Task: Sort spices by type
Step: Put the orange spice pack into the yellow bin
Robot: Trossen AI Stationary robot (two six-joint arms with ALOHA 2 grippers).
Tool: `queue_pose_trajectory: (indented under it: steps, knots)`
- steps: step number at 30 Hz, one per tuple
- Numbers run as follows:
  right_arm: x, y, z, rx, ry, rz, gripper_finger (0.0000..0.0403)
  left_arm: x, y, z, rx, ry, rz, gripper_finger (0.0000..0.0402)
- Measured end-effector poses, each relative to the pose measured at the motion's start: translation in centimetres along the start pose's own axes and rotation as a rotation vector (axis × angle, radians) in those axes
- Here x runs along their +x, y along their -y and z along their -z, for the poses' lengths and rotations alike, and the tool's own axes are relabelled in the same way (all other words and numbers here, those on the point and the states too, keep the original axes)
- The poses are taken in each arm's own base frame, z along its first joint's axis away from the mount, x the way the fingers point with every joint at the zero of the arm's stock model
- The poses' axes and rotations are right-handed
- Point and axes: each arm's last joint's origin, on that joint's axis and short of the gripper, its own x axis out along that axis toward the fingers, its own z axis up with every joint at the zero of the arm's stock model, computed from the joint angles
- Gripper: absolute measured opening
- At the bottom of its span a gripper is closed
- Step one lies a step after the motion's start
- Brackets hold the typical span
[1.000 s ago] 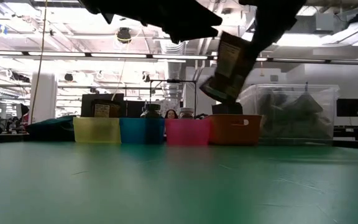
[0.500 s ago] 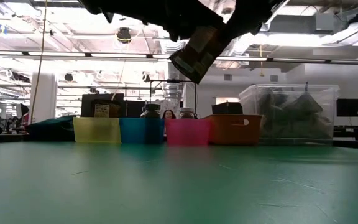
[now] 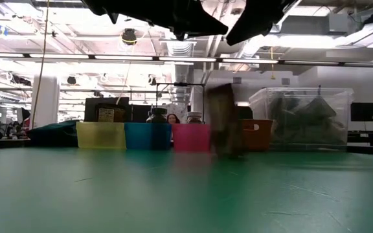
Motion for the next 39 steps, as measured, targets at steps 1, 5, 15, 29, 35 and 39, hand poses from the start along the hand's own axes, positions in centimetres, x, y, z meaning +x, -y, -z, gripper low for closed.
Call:
queue_pose_trajectory:
  steps: [1,5,15,29,35,39]
  knots:
    - [0.0,0.0,0.0,-0.002,0.000,-0.001,0.0115,0.0,0.0,0.0,0.000,-0.001,0.003,0.0007]
    - [-0.1,0.1,0.1,-0.009,-0.011,0.003,0.0186,-0.1,0.0,0.4,0.007,-0.048,0.013,0.0001]
    - [0.5,-0.3,3.2,0.035,-0.298,0.027,0.0278,-1.5,0.5,2.3,0.025,-0.316,0.150,0.0013]
    - [-1.7,-0.5,5.0,0.055,-0.508,0.057,0.0280,1.9,5.4,6.8,0.332,-0.439,0.370,0.0133]
    - [-5.5,1.3,4.2,0.114,-0.364,0.083,0.0280,3.4,6.2,8.1,0.565,-0.409,0.450,0.0137]
    - [-7.1,2.2,3.9,0.157,-0.288,0.088,0.0280,4.9,6.7,8.7,0.645,-0.400,0.486,0.0136]
